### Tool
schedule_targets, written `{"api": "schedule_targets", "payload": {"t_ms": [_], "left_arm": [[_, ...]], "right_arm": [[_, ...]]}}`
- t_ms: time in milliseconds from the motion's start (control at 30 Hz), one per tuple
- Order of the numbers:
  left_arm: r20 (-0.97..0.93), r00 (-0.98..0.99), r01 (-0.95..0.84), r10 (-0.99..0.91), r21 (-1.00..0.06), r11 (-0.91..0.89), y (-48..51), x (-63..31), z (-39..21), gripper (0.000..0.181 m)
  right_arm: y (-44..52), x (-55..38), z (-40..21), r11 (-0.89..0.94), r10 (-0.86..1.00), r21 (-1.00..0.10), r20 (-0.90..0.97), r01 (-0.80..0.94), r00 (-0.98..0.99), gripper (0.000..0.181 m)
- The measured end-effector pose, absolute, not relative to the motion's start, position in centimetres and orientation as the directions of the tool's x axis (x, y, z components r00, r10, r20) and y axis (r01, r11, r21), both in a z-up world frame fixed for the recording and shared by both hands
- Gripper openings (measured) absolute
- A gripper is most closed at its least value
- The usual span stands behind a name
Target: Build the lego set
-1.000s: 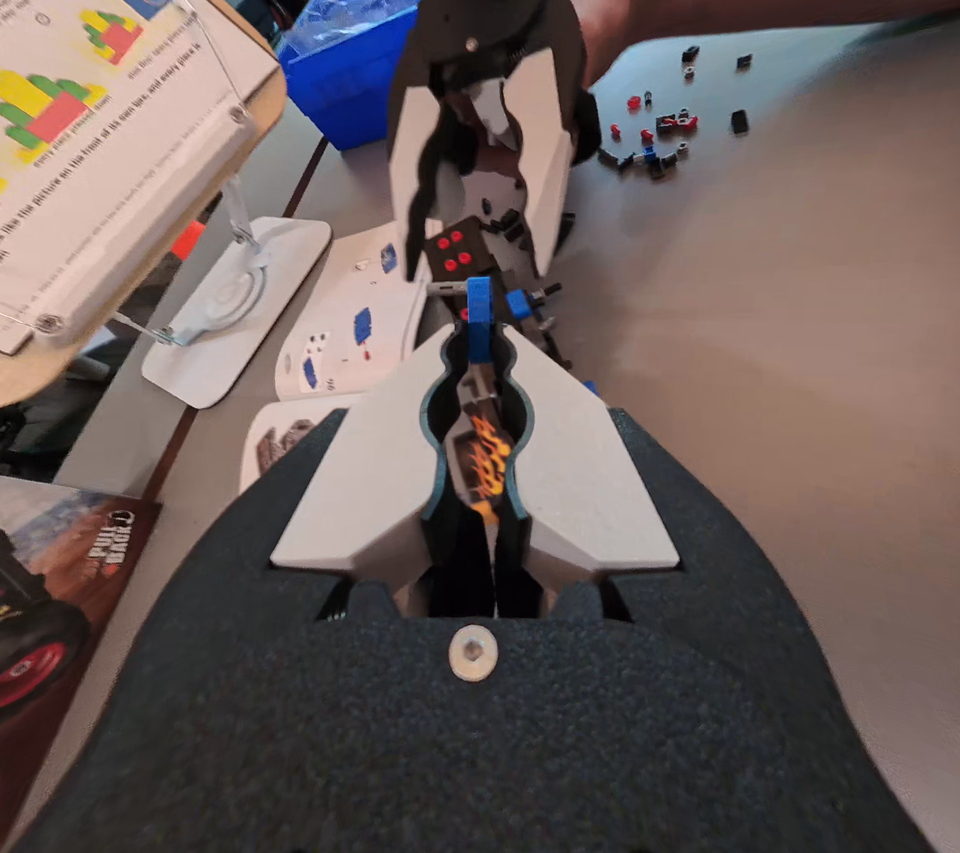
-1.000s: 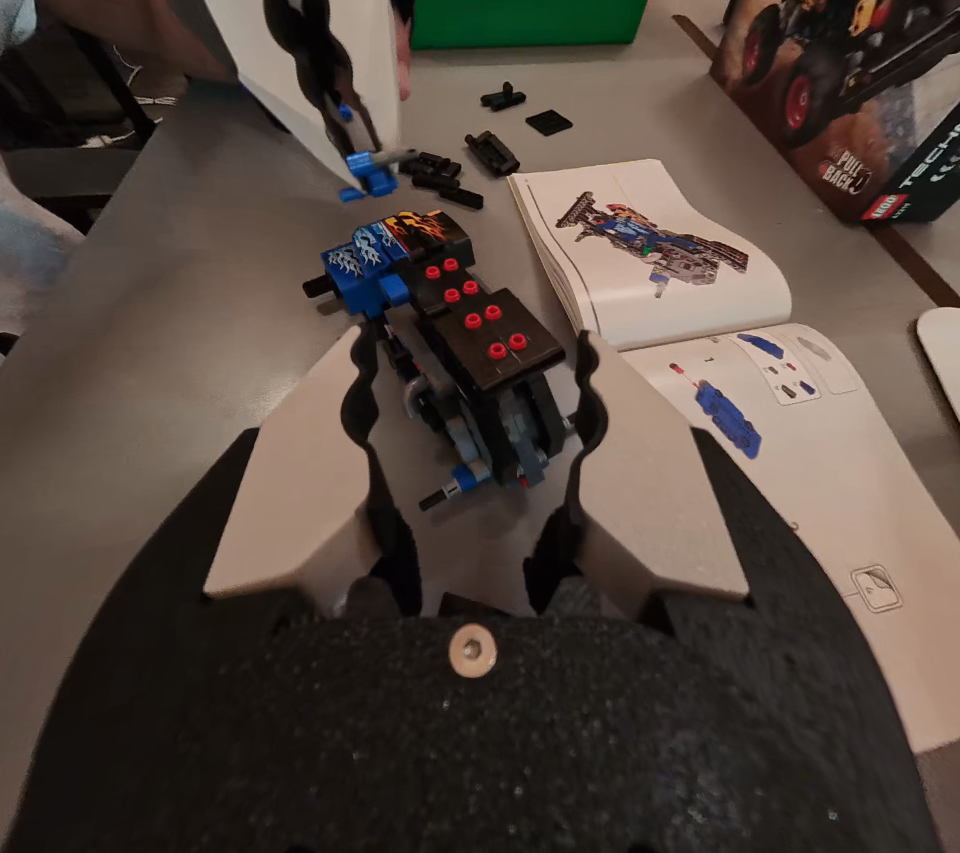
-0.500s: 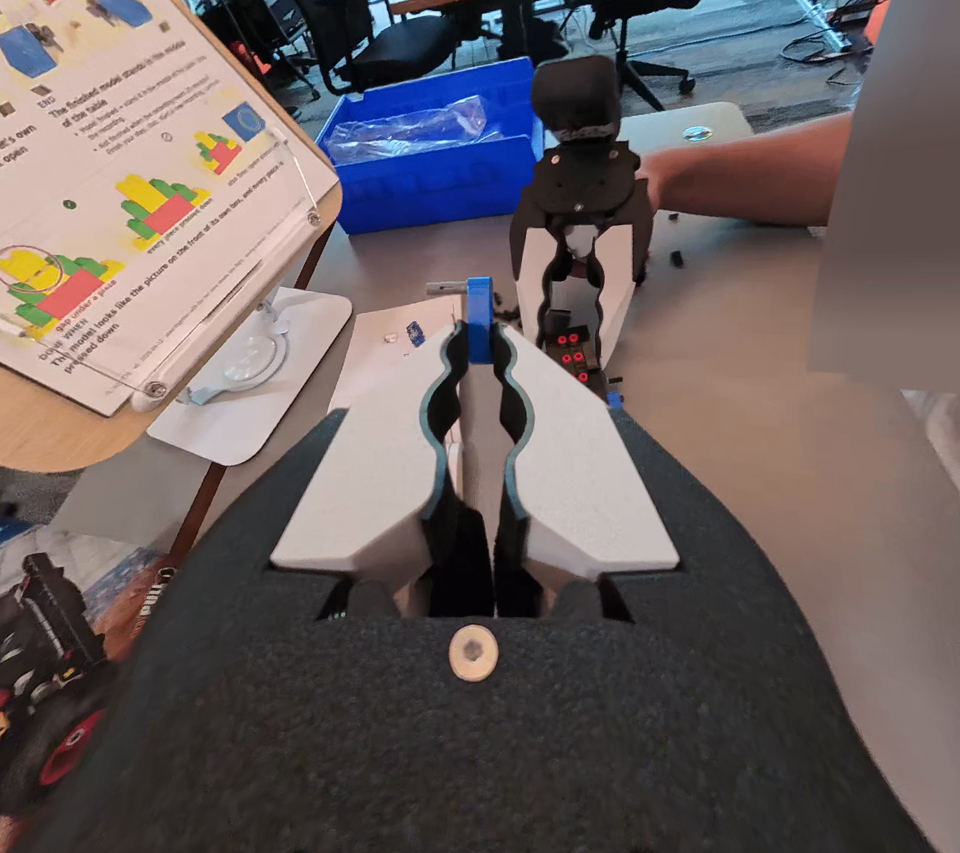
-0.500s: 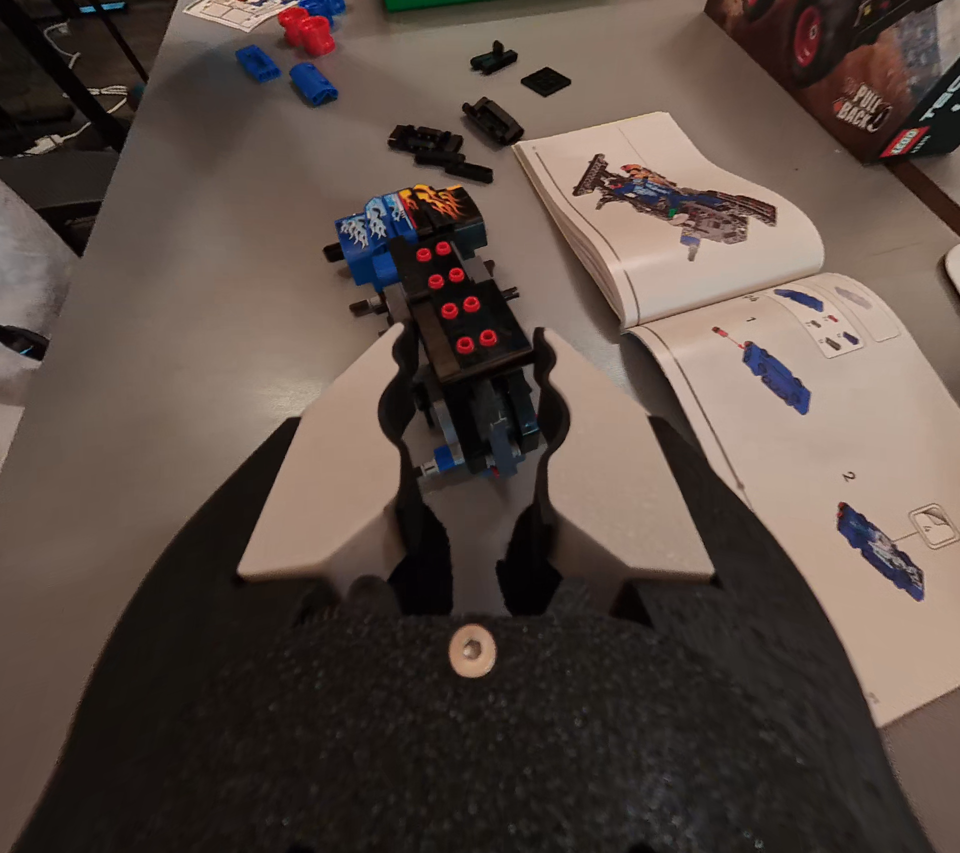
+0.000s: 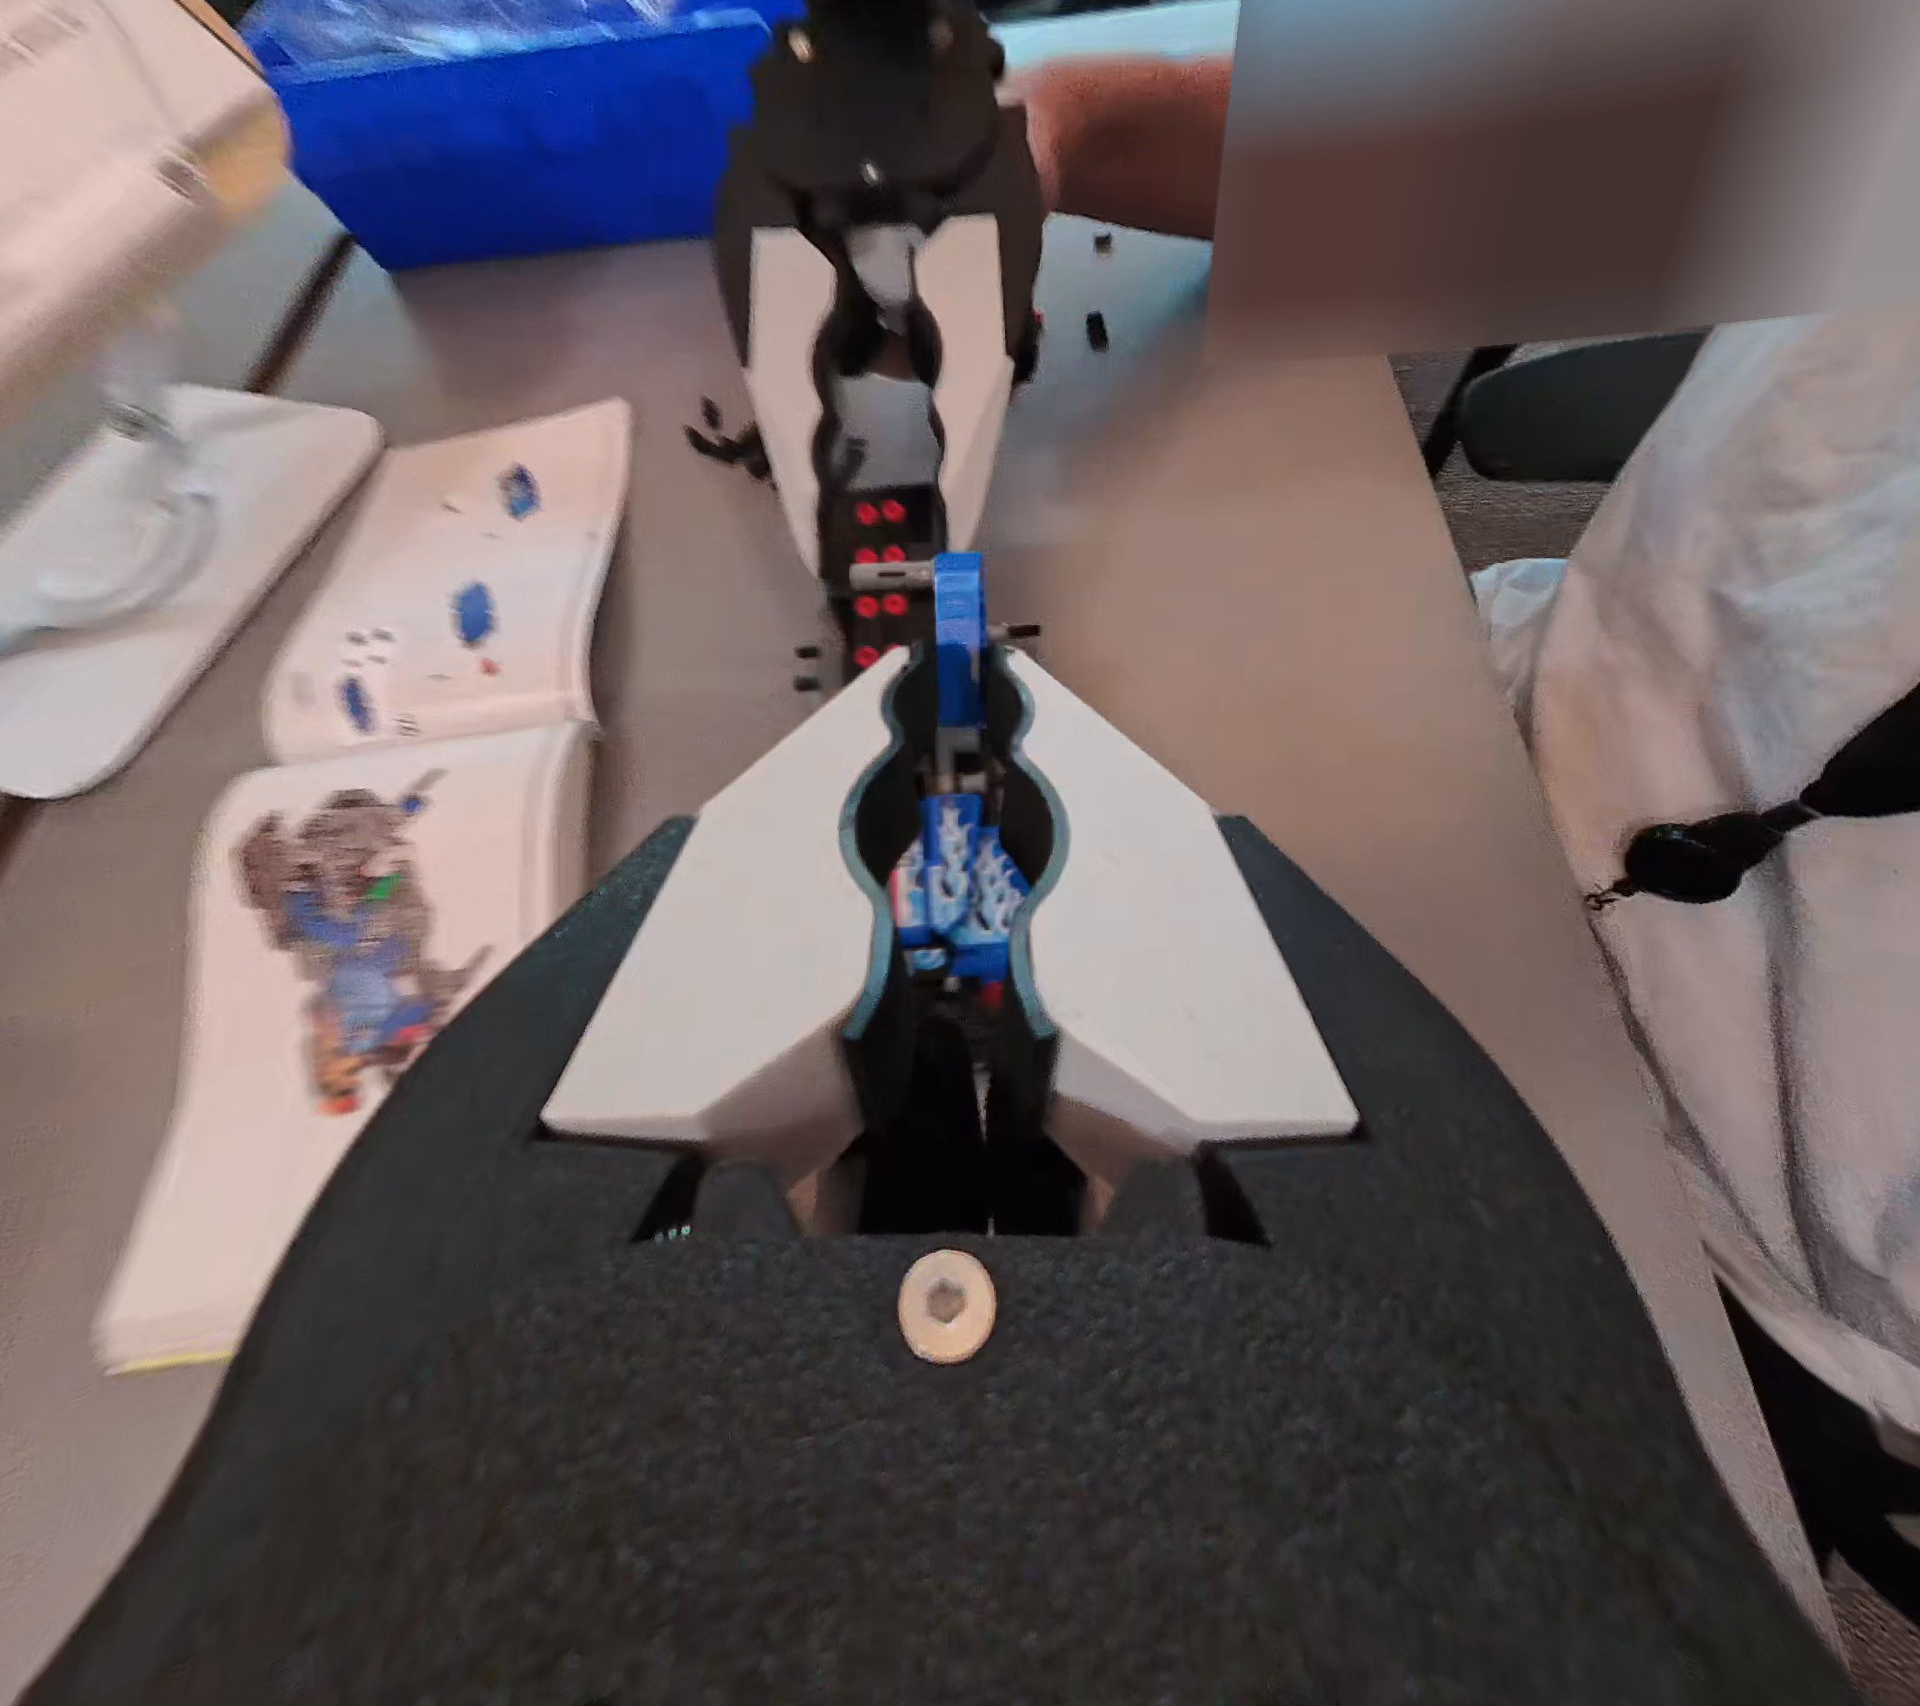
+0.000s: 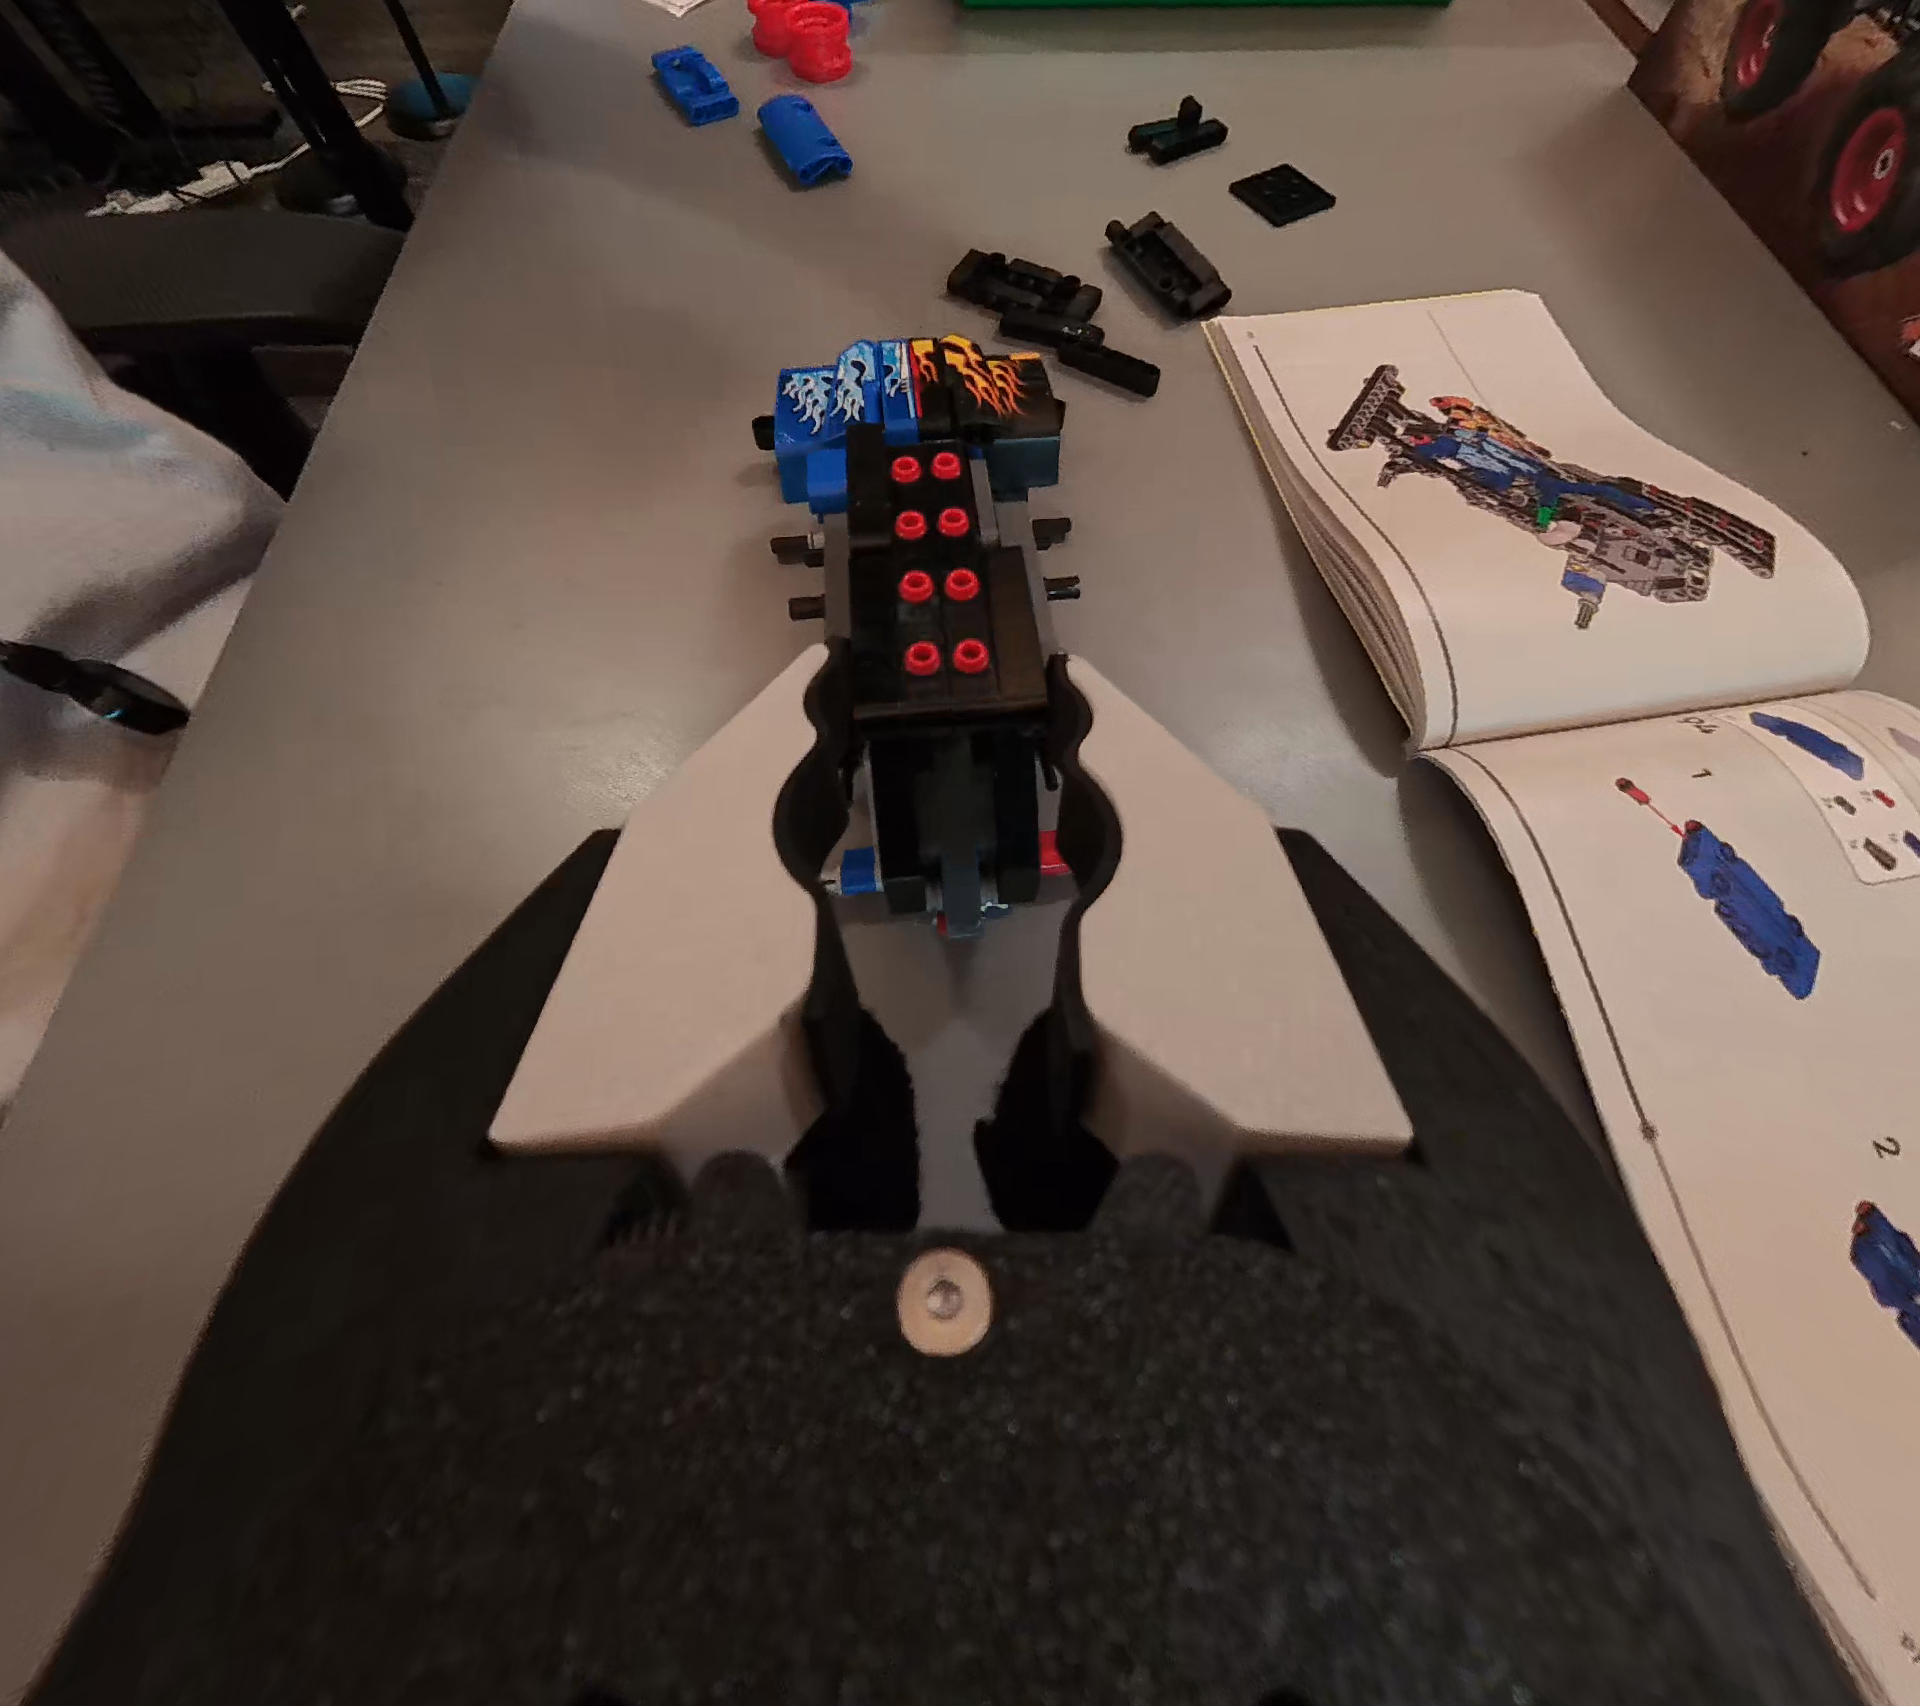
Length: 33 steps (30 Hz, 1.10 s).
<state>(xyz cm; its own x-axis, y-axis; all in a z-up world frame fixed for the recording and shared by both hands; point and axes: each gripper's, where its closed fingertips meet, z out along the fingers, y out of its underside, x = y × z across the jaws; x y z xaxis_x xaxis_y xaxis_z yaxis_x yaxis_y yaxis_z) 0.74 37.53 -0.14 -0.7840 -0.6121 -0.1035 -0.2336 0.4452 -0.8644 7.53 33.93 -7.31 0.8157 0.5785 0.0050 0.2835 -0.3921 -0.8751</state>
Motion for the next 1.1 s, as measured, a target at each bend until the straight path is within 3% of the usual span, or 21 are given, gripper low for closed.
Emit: {"api": "schedule_targets", "payload": {"t_ms": [100, 333, 633, 933, 1100], "left_arm": [[-0.007, -0.803, -0.303, -0.596, -0.857, 0.417, 35.4, 0.8, -3.9, 0.007], [-0.016, -0.788, -0.343, -0.616, -0.819, 0.461, 35.4, 0.5, -6.9, 0.007], [-0.024, -0.789, -0.352, -0.614, -0.802, 0.483, 35.7, 0.7, -8.1, 0.007], [-0.045, -0.765, -0.365, -0.642, -0.791, 0.490, 35.9, 0.8, -8.3, 0.006], [-0.035, -0.771, -0.355, -0.636, -0.805, 0.475, 35.8, 0.9, -8.0, 0.006]], "right_arm": [[33.7, 7.2, -7.2, -0.363, 0.599, -0.874, 0.045, 0.321, 0.799, 0.044], [34.4, 5.9, -4.2, -0.344, 0.562, -0.890, 0.060, 0.299, 0.825, 0.054], [36.9, 2.6, -5.5, -0.412, 0.590, -0.791, 0.147, 0.453, 0.794, 0.044], [36.5, 3.0, -6.7, -0.488, 0.715, -0.557, 0.186, 0.672, 0.674, 0.039], [36.6, 2.8, -7.1, -0.481, 0.726, -0.559, 0.177, 0.675, 0.664, 0.042]]}}
